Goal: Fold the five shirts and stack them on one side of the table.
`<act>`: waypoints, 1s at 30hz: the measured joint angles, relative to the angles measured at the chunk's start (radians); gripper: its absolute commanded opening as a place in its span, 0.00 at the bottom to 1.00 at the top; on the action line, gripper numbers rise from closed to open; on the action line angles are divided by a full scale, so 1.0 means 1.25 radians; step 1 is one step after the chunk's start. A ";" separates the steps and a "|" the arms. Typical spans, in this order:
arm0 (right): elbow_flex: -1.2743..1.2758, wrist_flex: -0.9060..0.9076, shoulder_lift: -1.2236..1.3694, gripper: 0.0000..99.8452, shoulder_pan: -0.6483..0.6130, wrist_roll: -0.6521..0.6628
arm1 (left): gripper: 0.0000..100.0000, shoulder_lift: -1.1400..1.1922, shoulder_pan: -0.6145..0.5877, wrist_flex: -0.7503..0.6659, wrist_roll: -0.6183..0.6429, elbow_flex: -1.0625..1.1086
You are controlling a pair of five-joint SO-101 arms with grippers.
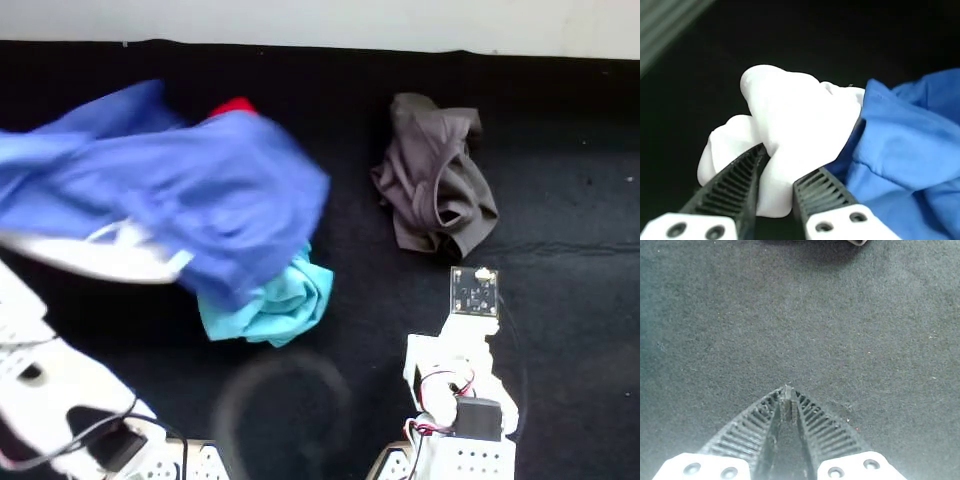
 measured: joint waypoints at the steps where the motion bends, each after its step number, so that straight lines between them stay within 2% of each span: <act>1: 0.000 0.000 0.000 0.01 0.000 0.000 | 0.01 -0.016 -0.023 0.000 -0.011 -0.001; 4: 0.000 0.000 0.000 0.01 0.000 0.000 | 0.01 -0.038 -0.065 0.002 -0.022 0.001; 8: 0.000 0.000 0.000 0.01 0.000 0.000 | 0.03 -0.038 -0.075 0.002 -0.025 0.032; 13: 0.000 0.000 0.000 0.01 0.000 0.000 | 0.26 -0.041 -0.083 0.002 -0.025 0.056; 15: 0.000 0.000 0.000 0.01 0.000 0.000 | 0.32 -0.042 -0.083 0.002 -0.026 0.056; 25: 0.000 0.000 0.000 0.01 0.000 0.000 | 0.28 -0.153 -0.112 0.002 -0.026 0.058; 30: 0.000 0.000 0.000 0.01 0.000 0.000 | 0.28 -0.228 -0.059 0.018 -0.026 0.060</act>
